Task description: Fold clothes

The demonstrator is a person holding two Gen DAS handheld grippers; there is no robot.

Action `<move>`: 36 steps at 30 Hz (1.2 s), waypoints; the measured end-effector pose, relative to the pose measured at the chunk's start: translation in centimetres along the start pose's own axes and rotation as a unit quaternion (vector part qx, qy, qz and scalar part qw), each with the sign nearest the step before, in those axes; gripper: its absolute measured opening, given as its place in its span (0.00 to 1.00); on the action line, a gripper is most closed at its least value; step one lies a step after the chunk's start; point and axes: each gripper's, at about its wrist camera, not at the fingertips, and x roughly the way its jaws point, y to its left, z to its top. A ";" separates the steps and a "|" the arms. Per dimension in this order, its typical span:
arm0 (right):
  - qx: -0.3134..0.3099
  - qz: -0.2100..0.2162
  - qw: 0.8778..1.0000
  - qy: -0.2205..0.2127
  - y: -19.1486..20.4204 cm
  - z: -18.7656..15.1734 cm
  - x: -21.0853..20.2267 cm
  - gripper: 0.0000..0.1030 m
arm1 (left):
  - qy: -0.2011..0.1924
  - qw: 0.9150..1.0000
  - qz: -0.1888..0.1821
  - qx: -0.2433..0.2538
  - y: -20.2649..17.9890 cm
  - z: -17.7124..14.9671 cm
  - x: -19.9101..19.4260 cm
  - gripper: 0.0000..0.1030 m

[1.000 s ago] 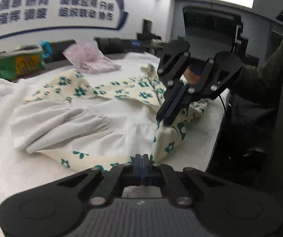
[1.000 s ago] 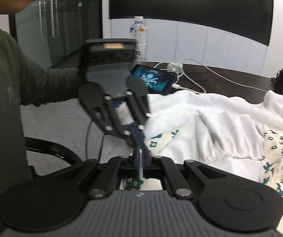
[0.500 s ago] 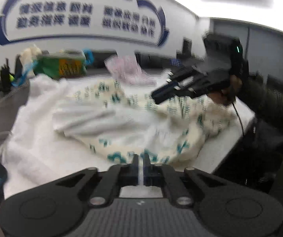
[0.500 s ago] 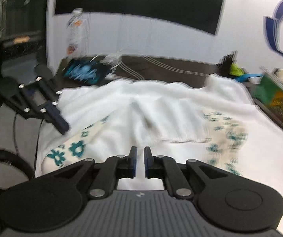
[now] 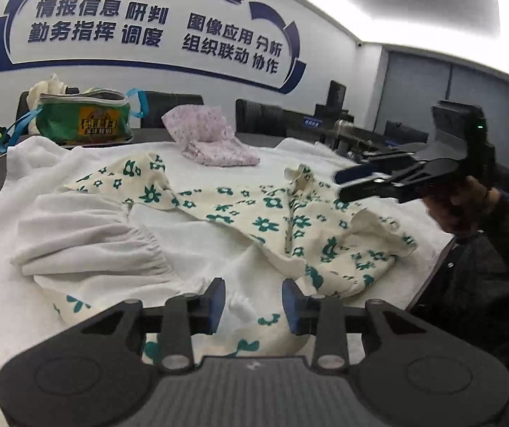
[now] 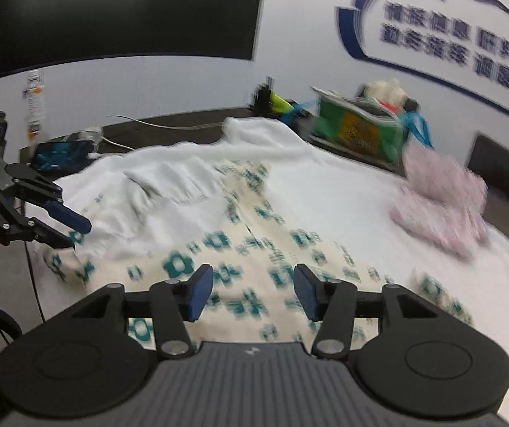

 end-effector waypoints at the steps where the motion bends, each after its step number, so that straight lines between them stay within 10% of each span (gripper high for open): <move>1: 0.012 -0.005 1.000 0.004 -0.4 -0.6 -0.3 0.50 | 0.006 1.000 0.005 0.002 0.0 -0.2 0.2 0.32; 10: 0.109 -0.024 0.994 0.022 -3.8 -5.8 -3.3 0.50 | 0.020 0.998 0.043 -0.041 1.4 -0.2 -0.3 0.17; 15: 0.112 0.011 0.994 0.015 -3.7 -7.1 -4.0 0.53 | 0.023 0.995 -0.014 -0.096 -0.1 3.4 1.5 0.41; 21: 0.170 0.045 0.984 0.030 -4.6 -6.2 -0.2 0.53 | 0.103 0.988 0.021 -0.110 -1.3 6.2 7.9 0.37; 23: 0.181 0.065 0.980 0.044 -4.5 -6.0 1.1 0.49 | 0.123 0.985 0.031 -0.121 -1.0 6.2 9.5 0.04; 25: 0.167 0.068 0.983 0.047 -3.9 -5.8 1.9 0.14 | 0.106 0.985 0.049 -0.130 -0.6 6.2 9.8 0.00; 27: 0.159 0.047 0.985 0.045 -3.8 -5.4 2.0 0.06 | 0.090 0.985 0.068 -0.133 -0.2 6.2 9.5 0.00; 30: 0.178 0.031 0.983 0.040 -5.1 -4.9 1.3 0.08 | 0.096 0.982 0.070 -0.150 0.5 6.4 8.9 0.08; 33: 0.191 0.024 0.980 0.059 -6.1 -4.8 0.5 0.29 | 0.098 0.979 0.090 -0.152 1.4 7.2 7.5 0.41; 36: 0.188 0.011 0.982 0.016 -7.1 -4.1 -2.0 0.43 | 0.088 0.976 0.106 -0.169 3.2 9.7 7.5 0.43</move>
